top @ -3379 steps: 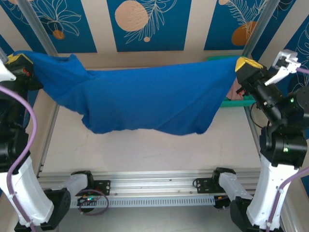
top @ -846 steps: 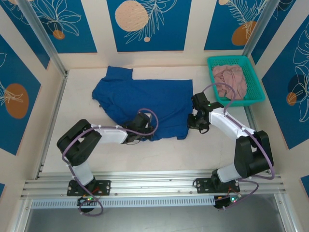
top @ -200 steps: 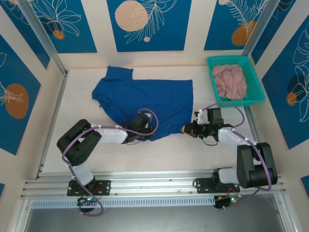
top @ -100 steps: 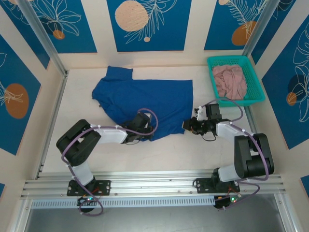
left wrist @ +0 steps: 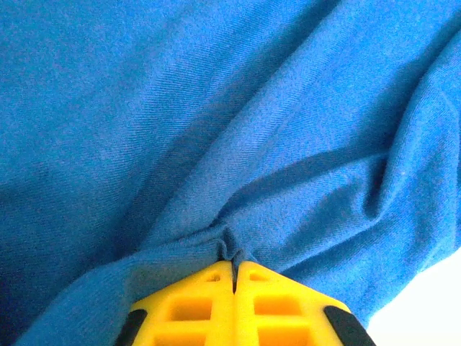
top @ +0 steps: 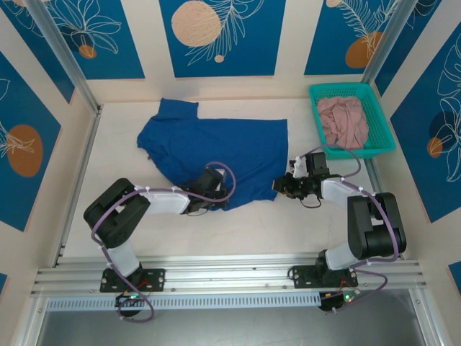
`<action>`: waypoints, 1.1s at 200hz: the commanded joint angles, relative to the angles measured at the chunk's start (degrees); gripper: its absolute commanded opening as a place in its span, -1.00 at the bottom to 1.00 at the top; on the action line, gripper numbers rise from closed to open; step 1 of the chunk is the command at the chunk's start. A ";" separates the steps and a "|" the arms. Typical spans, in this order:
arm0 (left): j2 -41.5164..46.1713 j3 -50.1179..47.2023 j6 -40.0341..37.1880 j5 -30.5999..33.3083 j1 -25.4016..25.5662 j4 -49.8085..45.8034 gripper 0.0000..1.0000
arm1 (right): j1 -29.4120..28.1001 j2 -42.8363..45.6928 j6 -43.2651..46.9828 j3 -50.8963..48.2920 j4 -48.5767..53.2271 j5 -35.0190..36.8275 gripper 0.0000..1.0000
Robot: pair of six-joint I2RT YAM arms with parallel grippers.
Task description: Fold the inside-out t-shirt
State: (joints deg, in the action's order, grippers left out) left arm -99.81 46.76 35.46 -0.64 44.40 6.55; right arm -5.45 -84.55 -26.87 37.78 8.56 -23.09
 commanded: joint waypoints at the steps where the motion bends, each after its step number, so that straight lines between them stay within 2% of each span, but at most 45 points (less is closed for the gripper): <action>1: -0.97 -2.07 -0.63 0.91 -0.92 -9.30 -1.00 | -0.08 1.55 0.96 -0.31 0.50 -0.65 -0.69; 27: -0.03 -1.64 -0.77 0.91 -0.91 -10.22 -1.00 | 0.15 3.72 0.77 0.10 1.79 -0.56 -1.00; 50: 5.46 -0.17 -2.26 2.65 -1.05 -14.37 -1.00 | 1.16 8.92 1.03 3.16 5.11 1.00 -1.00; 72: 17.50 1.89 -5.03 7.33 -3.02 -22.02 -1.00 | 2.12 13.72 1.13 8.16 8.06 4.61 -1.00; 84: 25.89 3.42 -6.62 10.37 -6.11 -26.89 -1.00 | 1.87 15.19 1.12 11.28 8.72 7.33 -1.00; 104: 39.27 6.52 -8.65 14.08 -14.06 -33.06 -1.00 | 0.92 13.92 1.80 17.18 10.99 10.73 -1.00; 127: 47.89 11.83 -10.88 17.36 -23.55 -38.89 -1.00 | -0.46 11.11 4.19 23.69 14.03 13.71 -1.00; 156: 49.35 21.56 -13.82 16.45 -33.51 -45.29 -1.00 | -0.49 10.25 6.09 30.28 16.81 13.84 -1.00; 178: 47.94 33.17 -16.75 16.40 -39.30 -51.37 -1.00 | 1.22 14.14 7.26 35.52 19.57 15.63 -1.00; 220: 46.64 60.66 -23.71 21.85 -40.89 -60.79 -1.00 | 5.88 27.04 8.61 45.38 26.55 16.76 -1.00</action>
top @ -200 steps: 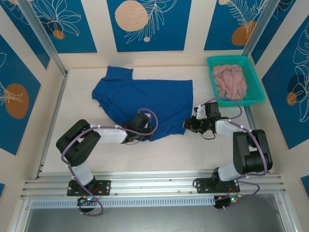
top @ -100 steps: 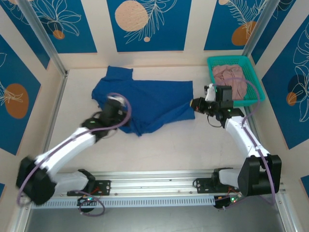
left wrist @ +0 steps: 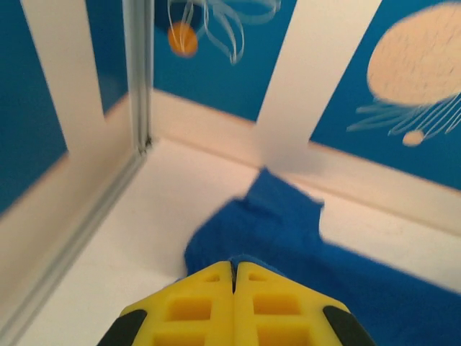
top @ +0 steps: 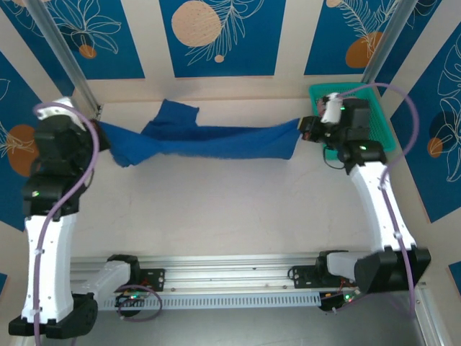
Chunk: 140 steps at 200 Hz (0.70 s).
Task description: Fold the inside-out t-shirt
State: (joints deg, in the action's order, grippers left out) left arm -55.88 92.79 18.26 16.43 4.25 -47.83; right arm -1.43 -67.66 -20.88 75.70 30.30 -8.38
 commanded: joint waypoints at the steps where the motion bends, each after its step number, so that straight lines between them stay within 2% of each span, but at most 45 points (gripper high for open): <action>1: 2.66 15.23 -6.67 4.94 -0.73 -6.62 -1.00 | 1.91 10.47 2.66 7.67 4.96 2.14 -1.00; 34: 0.42 29.33 -11.45 8.61 -0.60 -9.18 -1.00 | 1.96 17.66 3.07 15.33 9.41 5.56 -1.00; 69: -4.89 43.34 -15.79 11.40 0.80 -10.13 -1.00 | 1.96 19.66 4.24 24.75 11.99 8.20 -1.00; 89: -8.32 43.09 -17.80 13.15 2.81 -9.77 -1.00 | 2.01 18.14 4.45 25.86 11.23 8.12 -1.00; 116: -13.81 38.24 -18.12 11.06 2.77 -6.56 -1.00 | 2.05 12.94 4.54 23.96 7.87 7.58 -1.00; 140: -19.70 40.72 -18.96 10.33 2.69 -3.92 -1.00 | 2.05 7.03 5.28 24.99 4.53 8.58 -1.00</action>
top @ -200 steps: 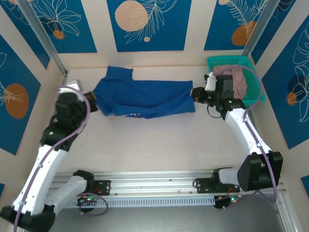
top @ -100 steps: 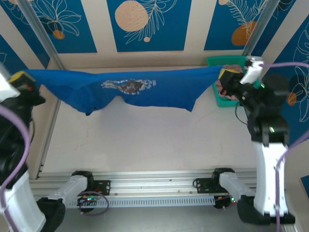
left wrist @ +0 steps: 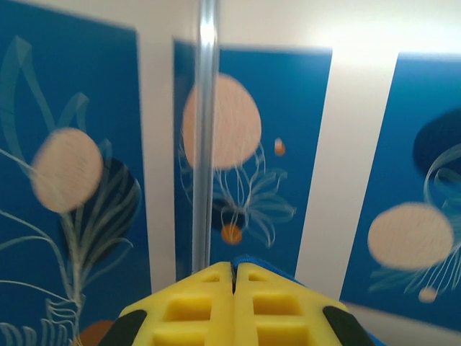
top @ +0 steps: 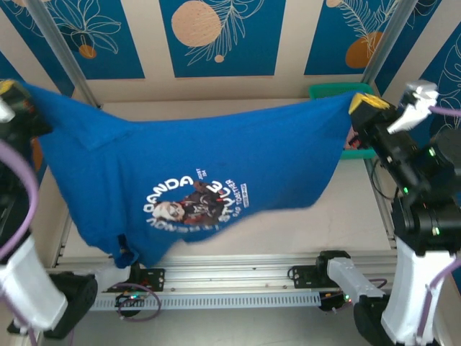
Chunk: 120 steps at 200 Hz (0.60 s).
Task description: Fold the inside-out t-shirt
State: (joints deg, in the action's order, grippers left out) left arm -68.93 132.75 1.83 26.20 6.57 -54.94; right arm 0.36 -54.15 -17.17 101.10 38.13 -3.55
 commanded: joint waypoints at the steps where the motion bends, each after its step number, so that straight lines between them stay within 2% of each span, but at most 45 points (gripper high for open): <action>1: -6.87 1.03 -2.57 0.50 0.37 3.27 -1.00 | 0.26 -6.71 1.59 -0.35 -3.40 3.78 -1.00; 28: -13.50 9.52 -3.04 -0.89 0.20 3.50 -1.00 | 0.51 -12.09 1.87 3.77 -5.45 3.74 -1.00; 56: -15.78 14.61 -2.40 -2.70 0.14 5.47 -1.00 | 0.54 -14.56 1.79 7.61 -5.09 2.66 -1.00; 120: -8.87 15.96 0.72 -6.75 0.19 6.50 -1.00 | 0.49 -10.40 1.50 12.18 -0.87 -0.12 -1.00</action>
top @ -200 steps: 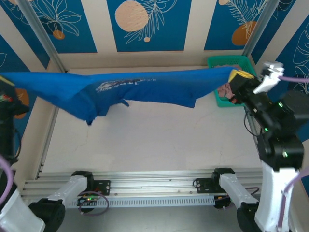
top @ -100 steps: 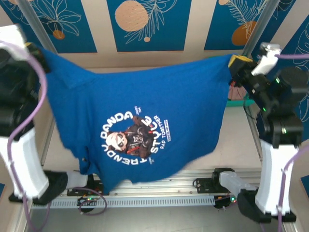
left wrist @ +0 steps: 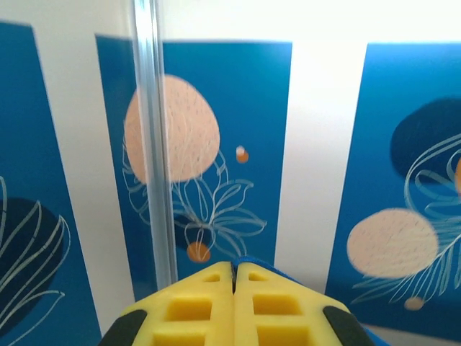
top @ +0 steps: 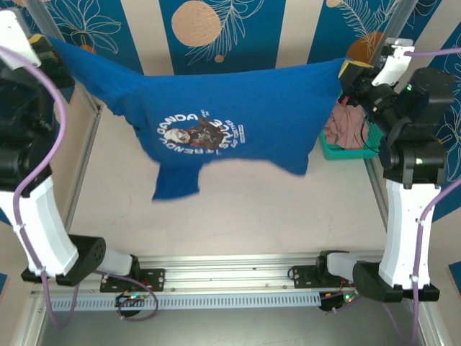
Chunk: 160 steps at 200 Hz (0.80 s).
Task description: Fold the inside-out t-shirt
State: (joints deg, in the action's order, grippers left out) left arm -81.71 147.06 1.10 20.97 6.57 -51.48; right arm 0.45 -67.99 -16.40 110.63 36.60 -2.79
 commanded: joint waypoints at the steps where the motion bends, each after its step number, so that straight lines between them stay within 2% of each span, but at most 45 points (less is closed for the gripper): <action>1: 4.10 1.60 1.40 -1.58 0.15 3.01 -1.00 | 0.37 3.59 0.79 2.70 0.75 -0.94 -1.00; 53: 14.81 -1.41 1.83 -3.60 0.20 2.27 -1.00 | 0.35 12.65 -0.37 3.93 4.30 -2.77 -1.00; 94: 16.86 -1.84 -0.75 -1.21 0.27 3.85 -1.00 | 0.35 14.81 0.05 6.79 6.51 -2.05 -1.00; 118: 13.83 -1.18 -2.27 -0.03 0.54 5.66 -1.00 | 0.34 13.67 1.12 7.34 6.09 -0.40 -1.00; 160: -0.50 -0.61 -4.16 0.37 0.46 6.65 -1.00 | 0.35 6.53 4.05 2.69 1.79 3.43 -1.00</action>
State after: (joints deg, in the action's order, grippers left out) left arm -71.79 147.44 -0.64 19.75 6.68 -46.89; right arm 0.47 -55.46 -14.94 116.71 40.99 -4.16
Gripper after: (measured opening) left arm 0.046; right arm 0.061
